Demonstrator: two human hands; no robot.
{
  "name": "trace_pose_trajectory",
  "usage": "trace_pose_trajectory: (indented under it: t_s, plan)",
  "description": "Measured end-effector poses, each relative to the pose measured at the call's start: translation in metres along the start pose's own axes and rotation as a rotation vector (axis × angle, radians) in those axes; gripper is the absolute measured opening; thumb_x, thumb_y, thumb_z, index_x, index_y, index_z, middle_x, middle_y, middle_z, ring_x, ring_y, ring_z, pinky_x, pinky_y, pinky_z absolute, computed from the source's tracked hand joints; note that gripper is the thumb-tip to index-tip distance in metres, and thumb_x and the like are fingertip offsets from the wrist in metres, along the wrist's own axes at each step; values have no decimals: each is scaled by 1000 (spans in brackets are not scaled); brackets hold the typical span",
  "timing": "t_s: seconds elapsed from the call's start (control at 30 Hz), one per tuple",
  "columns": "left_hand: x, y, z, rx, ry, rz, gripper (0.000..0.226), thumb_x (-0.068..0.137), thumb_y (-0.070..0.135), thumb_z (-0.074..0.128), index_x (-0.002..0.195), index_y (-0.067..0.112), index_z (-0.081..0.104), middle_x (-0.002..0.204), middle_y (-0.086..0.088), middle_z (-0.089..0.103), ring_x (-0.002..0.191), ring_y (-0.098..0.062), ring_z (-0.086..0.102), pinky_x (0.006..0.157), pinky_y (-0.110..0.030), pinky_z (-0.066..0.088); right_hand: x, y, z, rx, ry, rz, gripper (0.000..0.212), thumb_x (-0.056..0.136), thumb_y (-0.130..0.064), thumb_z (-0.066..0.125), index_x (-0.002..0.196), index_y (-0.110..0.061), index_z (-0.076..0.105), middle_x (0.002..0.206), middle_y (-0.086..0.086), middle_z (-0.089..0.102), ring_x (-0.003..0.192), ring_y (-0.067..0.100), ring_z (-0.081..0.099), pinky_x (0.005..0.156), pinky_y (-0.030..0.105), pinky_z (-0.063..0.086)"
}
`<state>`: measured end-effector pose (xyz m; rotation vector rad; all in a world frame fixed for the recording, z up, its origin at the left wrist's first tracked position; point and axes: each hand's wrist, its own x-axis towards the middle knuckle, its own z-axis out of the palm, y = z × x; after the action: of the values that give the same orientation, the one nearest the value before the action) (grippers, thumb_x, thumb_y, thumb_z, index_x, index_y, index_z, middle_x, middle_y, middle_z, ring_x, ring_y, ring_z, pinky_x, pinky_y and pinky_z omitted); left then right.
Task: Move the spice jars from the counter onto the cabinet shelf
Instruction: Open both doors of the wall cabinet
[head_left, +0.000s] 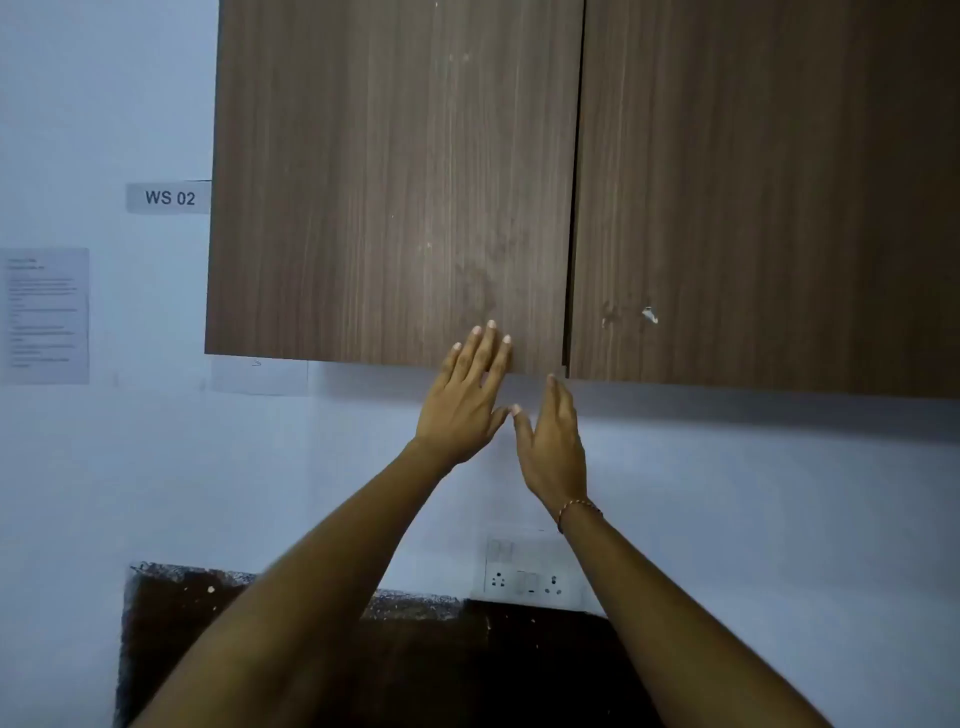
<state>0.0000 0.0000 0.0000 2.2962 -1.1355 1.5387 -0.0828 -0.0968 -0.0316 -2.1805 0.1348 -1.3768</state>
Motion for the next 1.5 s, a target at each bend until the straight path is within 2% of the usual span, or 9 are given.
trace_pose_trajectory:
  t_s: [0.27, 0.43, 0.53, 0.67, 0.87, 1.03, 1.2, 1.4, 1.5]
  plan:
    - [0, 1, 9, 65, -245, -7, 87, 91, 52, 41, 145, 17, -17, 155, -14, -21, 144, -30, -17, 116, -37, -6, 22, -35, 20, 717, 137, 349, 73, 95, -7, 46, 149, -19, -2, 158, 7, 12, 144, 24, 17, 113, 35, 24]
    - [-2, 1, 6, 67, -261, 9, 88, 92, 50, 42, 138, 19, -26, 154, -16, -23, 143, -32, -20, 118, -39, -1, 31, -58, 18, 1144, 275, 489, 71, 91, 4, 42, 146, -24, 8, 151, 12, 26, 135, 28, 35, 109, 41, 33]
    - [-3, 0, 4, 62, -260, 20, 88, 91, 50, 44, 136, 20, -26, 154, -16, -22, 143, -31, -19, 117, -37, -2, 31, -61, 21, 1157, 281, 504, 69, 94, -2, 44, 147, -26, 7, 151, 11, 26, 136, 29, 34, 108, 41, 33]
    - [-2, -6, 4, 111, -292, 42, 93, 89, 51, 47, 145, 17, -19, 154, -14, -23, 143, -29, -20, 117, -36, -2, 15, -48, 32, 874, 239, 385, 63, 97, -6, 39, 148, -26, 7, 156, 7, 16, 142, 24, 24, 109, 33, 29]
    - [-6, -13, -3, 161, -360, 89, 95, 87, 56, 46, 147, 11, -14, 155, -14, -20, 143, -30, -18, 117, -37, 0, 36, -67, 16, 1292, 330, 617, 56, 87, 7, 41, 136, -14, 21, 124, 10, 36, 105, 22, 44, 85, 28, 40]
    - [-9, -14, -13, 136, -366, 72, 87, 92, 47, 45, 147, 10, -12, 156, -11, -17, 144, -28, -15, 117, -38, 0, 42, -72, -3, 1569, 286, 907, 36, 86, 5, 42, 116, -10, 30, 139, 21, 33, 122, 37, 42, 104, 49, 38]
    - [-21, -12, -35, 25, -173, 51, 69, 97, 39, 34, 148, 13, -4, 156, -6, -14, 144, -22, -13, 116, -34, -2, 19, -78, -16, 1506, 173, 796, 34, 89, -2, 41, 123, -3, 46, 122, 14, 50, 106, 23, 52, 89, 38, 43]
    - [-48, -4, -88, -195, -33, 4, 71, 90, 51, 22, 148, 15, 3, 158, -10, -1, 145, -21, -3, 116, -38, 18, -26, -104, -31, 1569, 117, 649, 21, 93, -44, 41, 91, -29, 56, 98, -2, 61, 95, 11, 58, 78, 32, 45]
    - [-53, 7, -122, -360, 40, -100, 75, 89, 60, 25, 149, 18, 7, 159, -7, 0, 146, -21, 5, 113, -41, 25, -40, -122, -37, 1599, 126, 647, 27, 95, -46, 38, 87, -29, 58, 92, -2, 65, 90, 11, 61, 81, 32, 47]
